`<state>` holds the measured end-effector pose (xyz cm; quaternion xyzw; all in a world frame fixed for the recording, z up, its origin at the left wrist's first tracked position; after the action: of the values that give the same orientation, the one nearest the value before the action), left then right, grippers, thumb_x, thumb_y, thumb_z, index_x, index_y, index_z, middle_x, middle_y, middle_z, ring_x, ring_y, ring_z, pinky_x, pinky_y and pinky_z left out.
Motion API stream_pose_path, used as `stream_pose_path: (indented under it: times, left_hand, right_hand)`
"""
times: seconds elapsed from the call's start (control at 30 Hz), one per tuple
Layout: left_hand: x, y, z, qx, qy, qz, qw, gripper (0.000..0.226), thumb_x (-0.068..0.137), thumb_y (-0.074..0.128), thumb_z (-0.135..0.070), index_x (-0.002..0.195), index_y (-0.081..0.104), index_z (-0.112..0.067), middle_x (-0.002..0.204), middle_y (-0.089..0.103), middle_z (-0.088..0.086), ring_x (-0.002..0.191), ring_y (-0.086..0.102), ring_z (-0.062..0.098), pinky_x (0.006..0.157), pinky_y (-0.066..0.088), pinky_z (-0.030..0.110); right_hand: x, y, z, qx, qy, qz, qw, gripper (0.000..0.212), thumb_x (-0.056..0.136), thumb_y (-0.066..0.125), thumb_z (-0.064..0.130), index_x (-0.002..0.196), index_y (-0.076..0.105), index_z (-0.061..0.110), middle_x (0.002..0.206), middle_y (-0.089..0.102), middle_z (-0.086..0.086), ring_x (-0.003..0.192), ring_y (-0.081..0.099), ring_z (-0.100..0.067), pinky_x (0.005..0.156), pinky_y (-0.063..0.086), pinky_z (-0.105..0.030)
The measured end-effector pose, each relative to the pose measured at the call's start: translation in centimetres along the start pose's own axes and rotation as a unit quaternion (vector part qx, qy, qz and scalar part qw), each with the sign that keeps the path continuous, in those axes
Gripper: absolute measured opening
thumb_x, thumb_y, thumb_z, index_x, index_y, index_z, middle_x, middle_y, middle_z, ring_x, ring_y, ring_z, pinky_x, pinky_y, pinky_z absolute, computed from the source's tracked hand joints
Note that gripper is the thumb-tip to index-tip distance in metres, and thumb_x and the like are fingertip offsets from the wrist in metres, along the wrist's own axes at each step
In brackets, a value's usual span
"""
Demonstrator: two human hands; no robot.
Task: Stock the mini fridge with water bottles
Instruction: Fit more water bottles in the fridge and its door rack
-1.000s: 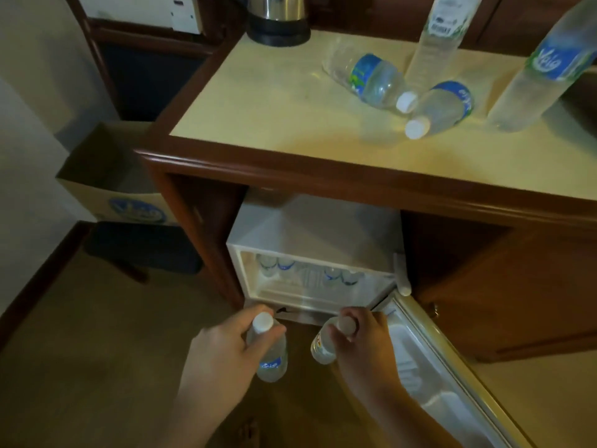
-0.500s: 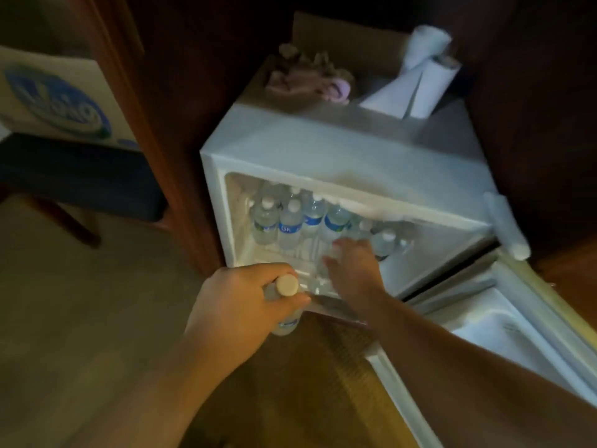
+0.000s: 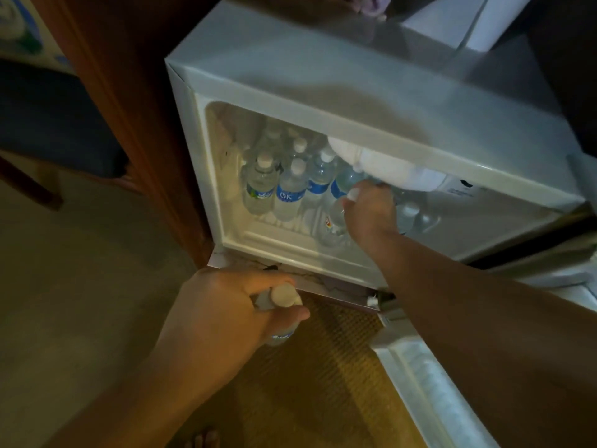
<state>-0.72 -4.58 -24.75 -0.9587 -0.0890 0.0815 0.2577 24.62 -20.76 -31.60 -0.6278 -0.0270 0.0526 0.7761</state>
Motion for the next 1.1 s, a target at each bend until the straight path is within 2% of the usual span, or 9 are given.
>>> stream_pose_path:
  times: [0.1, 0.17, 0.27, 0.33, 0.4, 0.53, 0.77, 0.93, 1.1]
  left_hand:
    - [0.5, -0.1, 0.1, -0.011, 0.005, 0.006, 1.000, 0.027, 0.075, 0.085, -0.058, 0.092, 0.082, -0.038, 0.084, 0.078, -0.019, 0.083, 0.075, 0.002, 0.068, 0.057, 0.025]
    - [0.7, -0.3, 0.0, -0.022, 0.010, -0.006, 1.000, 0.032, 0.073, 0.084, -0.064, 0.091, 0.082, -0.037, 0.082, 0.078, -0.018, 0.082, 0.076, 0.003, 0.067, 0.058, 0.026]
    - [0.9, -0.4, 0.0, -0.034, 0.010, -0.026, 0.999, 0.030, 0.069, 0.081, -0.059, 0.088, 0.083, -0.036, 0.078, 0.077, -0.018, 0.076, 0.075, 0.005, 0.064, 0.057, 0.025]
    - [1.0, -0.6, -0.2, -0.038, 0.011, -0.032, 0.999, 0.029, 0.069, 0.081, -0.057, 0.090, 0.083, -0.037, 0.077, 0.077, -0.021, 0.073, 0.075, 0.003, 0.063, 0.057, 0.025]
    - [1.1, -0.8, -0.3, -0.042, 0.012, -0.039, 0.998, 0.033, 0.068, 0.083, -0.056, 0.100, 0.079, -0.047, 0.080, 0.077, -0.026, 0.076, 0.076, 0.000, 0.065, 0.059, 0.025]
    - [1.5, -1.0, -0.1, -0.037, 0.015, -0.044, 0.998, 0.032, 0.069, 0.087, -0.050, 0.100, 0.080, -0.046, 0.082, 0.077, -0.029, 0.078, 0.076, -0.003, 0.068, 0.059, 0.026]
    - [2.0, -1.7, 0.5, -0.016, 0.014, -0.046, 0.999, 0.026, 0.072, 0.091, -0.042, 0.097, 0.083, -0.039, 0.087, 0.077, -0.031, 0.083, 0.075, -0.007, 0.070, 0.059, 0.019]
    - [2.3, -2.3, 0.9, -0.011, 0.015, -0.060, 0.998, 0.027, 0.075, 0.088, -0.046, 0.100, 0.081, -0.040, 0.085, 0.078, -0.024, 0.079, 0.077, 0.002, 0.064, 0.064, 0.035]
    - [2.3, -2.3, 1.3, -0.007, 0.009, -0.075, 0.997, 0.029, 0.076, 0.087, -0.045, 0.104, 0.078, -0.043, 0.082, 0.078, -0.022, 0.076, 0.077, 0.005, 0.063, 0.064, 0.039]
  right_hand:
    - [0.4, -0.6, 0.5, 0.023, 0.007, -0.020, 1.000, 0.049, 0.110, 0.032, 0.043, 0.134, 0.056, 0.008, 0.125, 0.064, -0.013, 0.117, 0.062, -0.030, 0.095, 0.048, -0.038]
    - [0.5, -0.3, 0.2, 0.051, 0.033, -0.022, 0.998, 0.046, 0.110, 0.037, 0.044, 0.131, 0.056, 0.007, 0.124, 0.065, -0.013, 0.117, 0.062, -0.028, 0.096, 0.047, -0.034]
    - [0.3, 0.2, -0.5, 0.089, 0.040, -0.027, 0.995, 0.032, 0.105, 0.054, 0.031, 0.126, 0.062, 0.009, 0.125, 0.061, -0.011, 0.116, 0.058, -0.027, 0.086, 0.038, -0.026]
    - [0.6, 0.8, -0.8, 0.076, 0.027, -0.036, 0.996, 0.031, 0.104, 0.058, 0.028, 0.130, 0.061, 0.012, 0.131, 0.059, -0.009, 0.121, 0.054, -0.027, 0.091, 0.035, -0.022]
    - [0.6, 1.0, -0.8, 0.055, 0.024, -0.050, 0.997, 0.036, 0.105, 0.056, 0.030, 0.136, 0.057, 0.011, 0.138, 0.058, -0.009, 0.129, 0.051, -0.026, 0.105, 0.036, -0.027]
    - [0.4, 0.8, 0.0, 0.108, 0.032, -0.086, 0.990, 0.043, 0.102, 0.062, 0.023, 0.144, 0.055, 0.015, 0.138, 0.061, -0.010, 0.127, 0.056, -0.029, 0.108, 0.044, -0.038]
    - [-0.9, 2.5, -1.6, 0.294, 0.133, -0.082, 0.943, 0.048, 0.091, 0.076, 0.035, 0.136, 0.060, 0.024, 0.118, 0.068, -0.005, 0.110, 0.063, -0.029, 0.100, 0.052, -0.042]
    - [-0.7, 2.3, -2.2, 0.354, 0.154, -0.058, 0.920, 0.032, 0.092, 0.077, 0.032, 0.122, 0.069, 0.023, 0.107, 0.065, 0.010, 0.101, 0.063, -0.016, 0.095, 0.051, -0.035]
    - [0.0, 2.0, -2.6, 0.390, 0.166, -0.069, 0.903, 0.026, 0.088, 0.082, 0.027, 0.113, 0.076, 0.021, 0.102, 0.070, 0.010, 0.097, 0.066, -0.015, 0.097, 0.053, -0.037]
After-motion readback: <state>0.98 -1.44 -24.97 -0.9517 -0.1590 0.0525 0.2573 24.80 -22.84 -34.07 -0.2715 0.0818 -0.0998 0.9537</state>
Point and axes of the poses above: each hand's wrist, its own x-axis towards the middle knuckle, its own y-axis out of the palm, z = x × y, the point moved 6 cm from there along x, towards the middle knuckle
